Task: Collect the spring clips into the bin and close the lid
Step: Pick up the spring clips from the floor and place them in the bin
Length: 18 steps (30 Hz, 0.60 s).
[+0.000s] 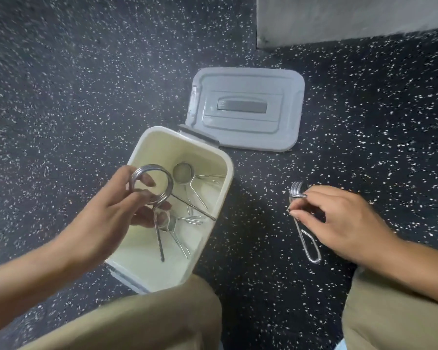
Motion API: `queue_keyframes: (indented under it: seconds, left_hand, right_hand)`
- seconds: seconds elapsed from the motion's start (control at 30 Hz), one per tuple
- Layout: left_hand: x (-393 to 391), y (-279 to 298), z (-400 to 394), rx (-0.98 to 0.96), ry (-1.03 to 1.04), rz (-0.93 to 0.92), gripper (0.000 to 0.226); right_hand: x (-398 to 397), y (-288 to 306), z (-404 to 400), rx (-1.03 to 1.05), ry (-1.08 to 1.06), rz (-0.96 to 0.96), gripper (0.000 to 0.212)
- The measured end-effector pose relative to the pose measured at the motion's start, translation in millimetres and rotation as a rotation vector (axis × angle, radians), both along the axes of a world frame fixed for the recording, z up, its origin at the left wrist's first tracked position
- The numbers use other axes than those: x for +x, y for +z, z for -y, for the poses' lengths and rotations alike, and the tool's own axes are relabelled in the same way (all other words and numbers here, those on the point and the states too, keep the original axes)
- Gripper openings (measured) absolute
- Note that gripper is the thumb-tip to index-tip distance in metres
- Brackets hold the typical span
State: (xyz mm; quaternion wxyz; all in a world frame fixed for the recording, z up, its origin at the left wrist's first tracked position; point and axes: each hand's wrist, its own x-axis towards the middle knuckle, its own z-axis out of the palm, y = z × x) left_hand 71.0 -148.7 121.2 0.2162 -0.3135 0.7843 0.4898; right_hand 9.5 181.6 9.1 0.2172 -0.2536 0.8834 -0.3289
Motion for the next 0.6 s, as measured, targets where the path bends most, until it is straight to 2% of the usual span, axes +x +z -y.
queue_keyframes:
  seconds: [0.13, 0.27, 0.5, 0.6]
  left_hand:
    - [15, -27, 5, 0.038, 0.181, 0.092, 0.034]
    - [25, -58, 15, 0.038, 0.328, 0.163, 0.042]
    - [40, -111, 16, -0.058, 0.335, 0.257, 0.045]
    - [47, -124, 12, -0.199, 0.240, 0.283, 0.044]
  right_hand:
    - [6, 1, -3, 0.016, 0.012, 0.006, 0.005]
    - [7, 0, 0, 0.031, 0.025, 0.012, 0.010]
    - [4, 2, 18, 0.034, 0.061, 0.004, 0.012]
    - [2, 4, 27, 0.019, 0.082, -0.012, 0.012]
